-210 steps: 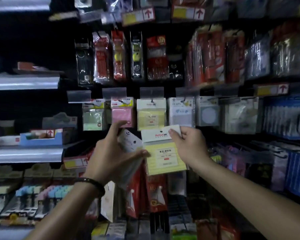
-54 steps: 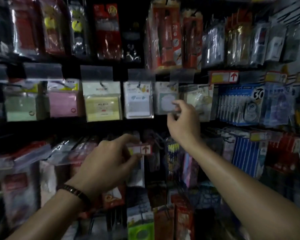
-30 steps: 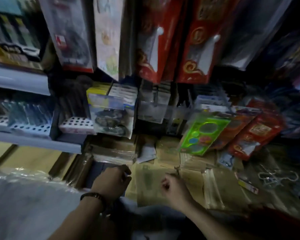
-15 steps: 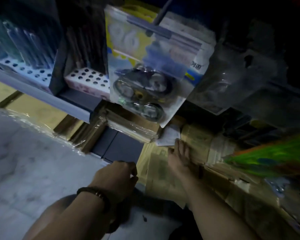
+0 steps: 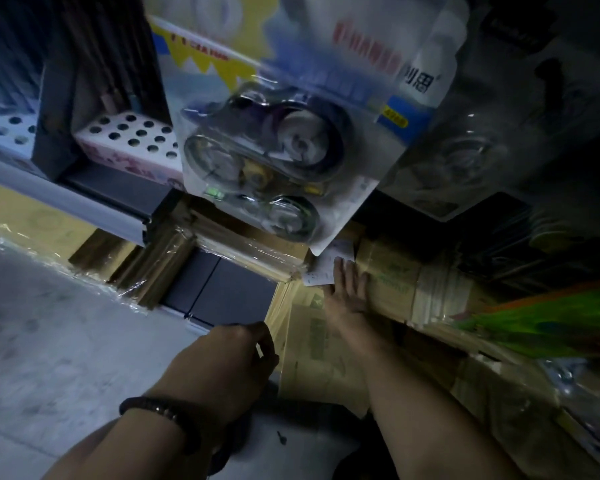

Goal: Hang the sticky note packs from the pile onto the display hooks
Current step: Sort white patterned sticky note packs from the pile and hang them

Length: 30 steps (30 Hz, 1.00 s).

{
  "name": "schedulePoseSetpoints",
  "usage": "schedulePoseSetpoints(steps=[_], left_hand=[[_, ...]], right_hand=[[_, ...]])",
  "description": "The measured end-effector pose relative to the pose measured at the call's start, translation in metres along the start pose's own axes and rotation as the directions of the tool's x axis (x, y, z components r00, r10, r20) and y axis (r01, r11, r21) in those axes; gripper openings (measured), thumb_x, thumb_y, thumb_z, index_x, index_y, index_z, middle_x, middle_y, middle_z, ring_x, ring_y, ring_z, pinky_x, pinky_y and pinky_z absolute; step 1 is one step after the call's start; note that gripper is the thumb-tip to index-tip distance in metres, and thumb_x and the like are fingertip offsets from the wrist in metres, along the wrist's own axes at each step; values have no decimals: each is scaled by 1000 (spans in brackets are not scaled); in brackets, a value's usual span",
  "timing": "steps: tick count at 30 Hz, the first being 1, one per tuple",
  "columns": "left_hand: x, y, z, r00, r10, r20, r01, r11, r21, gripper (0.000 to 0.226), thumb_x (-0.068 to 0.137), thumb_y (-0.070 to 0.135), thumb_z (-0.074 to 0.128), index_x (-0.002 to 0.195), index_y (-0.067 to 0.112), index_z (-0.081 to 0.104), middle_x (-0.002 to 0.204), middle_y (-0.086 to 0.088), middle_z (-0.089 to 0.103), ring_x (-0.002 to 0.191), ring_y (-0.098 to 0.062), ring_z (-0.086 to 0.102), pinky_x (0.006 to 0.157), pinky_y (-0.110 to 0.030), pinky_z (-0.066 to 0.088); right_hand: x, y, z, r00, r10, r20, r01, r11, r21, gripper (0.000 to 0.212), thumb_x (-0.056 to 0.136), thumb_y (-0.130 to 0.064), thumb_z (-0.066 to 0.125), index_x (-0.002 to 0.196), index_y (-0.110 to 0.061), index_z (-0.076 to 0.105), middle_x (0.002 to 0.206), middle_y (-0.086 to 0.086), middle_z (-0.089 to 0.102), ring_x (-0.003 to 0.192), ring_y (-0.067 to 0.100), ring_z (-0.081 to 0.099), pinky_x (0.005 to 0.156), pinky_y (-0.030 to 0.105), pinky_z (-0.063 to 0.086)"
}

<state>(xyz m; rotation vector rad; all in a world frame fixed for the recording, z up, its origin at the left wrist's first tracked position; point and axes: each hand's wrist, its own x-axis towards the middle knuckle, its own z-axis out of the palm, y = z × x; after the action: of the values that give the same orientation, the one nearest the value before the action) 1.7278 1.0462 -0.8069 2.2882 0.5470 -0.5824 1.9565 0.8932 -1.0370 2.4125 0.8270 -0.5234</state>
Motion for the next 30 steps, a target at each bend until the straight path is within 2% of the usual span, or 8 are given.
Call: schedulePoseSetpoints(steps=[3,6,12,16,22,25,27,30], left_hand=[[0,3,0,1000,-4,-9,3,1000,-19,8,106,46,54,100,42,58,104,15,67,91,-8,66,78,-30,57],[-1,6,2,1000,5,-2,-5,1000,-12,10,106,47,53,98,41,55,101,15,65,90,-9,65,72,-27,50],[6,5,6,1000,4,16,-4,1000,6,8,107,45,54,100,43,54,105,14,67,92,-7,66,81,-29,58],[12,-2,7,999,32,-35,-32,999,2,7,104,44,59,107,40,63,108,14,69,95,-6,68,86,-34,62],[15,6,12,998,53,-33,-52,999,10,11,104,45,59,108,37,66,114,9,69,100,-11,68,91,-37,60],[16,13,16,996,75,-40,-74,997,17,14,105,46,59,113,36,65,117,7,67,102,-11,66,90,-32,57],[19,17,23,997,73,-40,-74,997,-9,22,104,48,59,122,35,62,121,5,62,105,-13,63,89,-30,53],[23,21,35,996,46,-71,-53,994,-95,37,100,53,62,131,33,57,129,-3,58,114,-21,62,95,-37,52]], right_hand=[[0,0,-3,1000,-14,1,14,1000,11,75,104,-35,48,170,-19,16,168,21,-39,158,46,-27,126,69,-3],[1,4,-12,999,-27,22,26,999,29,77,100,-29,54,169,-18,21,166,21,-41,159,45,-26,127,66,0],[-7,4,-36,999,-26,-24,27,997,78,71,95,-24,63,161,-16,37,175,15,-18,160,42,-5,125,62,13],[-33,19,-40,998,-41,-54,47,991,125,68,95,-23,65,158,-12,42,176,11,-12,160,40,-4,125,62,13],[-96,55,-35,950,-16,-313,127,933,337,67,96,-26,66,158,-22,41,173,2,11,159,26,9,125,58,25],[-134,65,-35,907,149,-395,177,715,676,52,96,-25,75,145,-27,59,149,-8,45,140,19,44,113,46,46],[-165,63,-41,869,344,-355,202,408,890,34,90,-14,82,119,-29,76,123,-18,62,119,8,62,97,36,56],[-212,53,-52,844,503,-186,199,29,980,30,84,-1,84,91,-30,82,100,-19,79,93,-6,70,80,18,54]])
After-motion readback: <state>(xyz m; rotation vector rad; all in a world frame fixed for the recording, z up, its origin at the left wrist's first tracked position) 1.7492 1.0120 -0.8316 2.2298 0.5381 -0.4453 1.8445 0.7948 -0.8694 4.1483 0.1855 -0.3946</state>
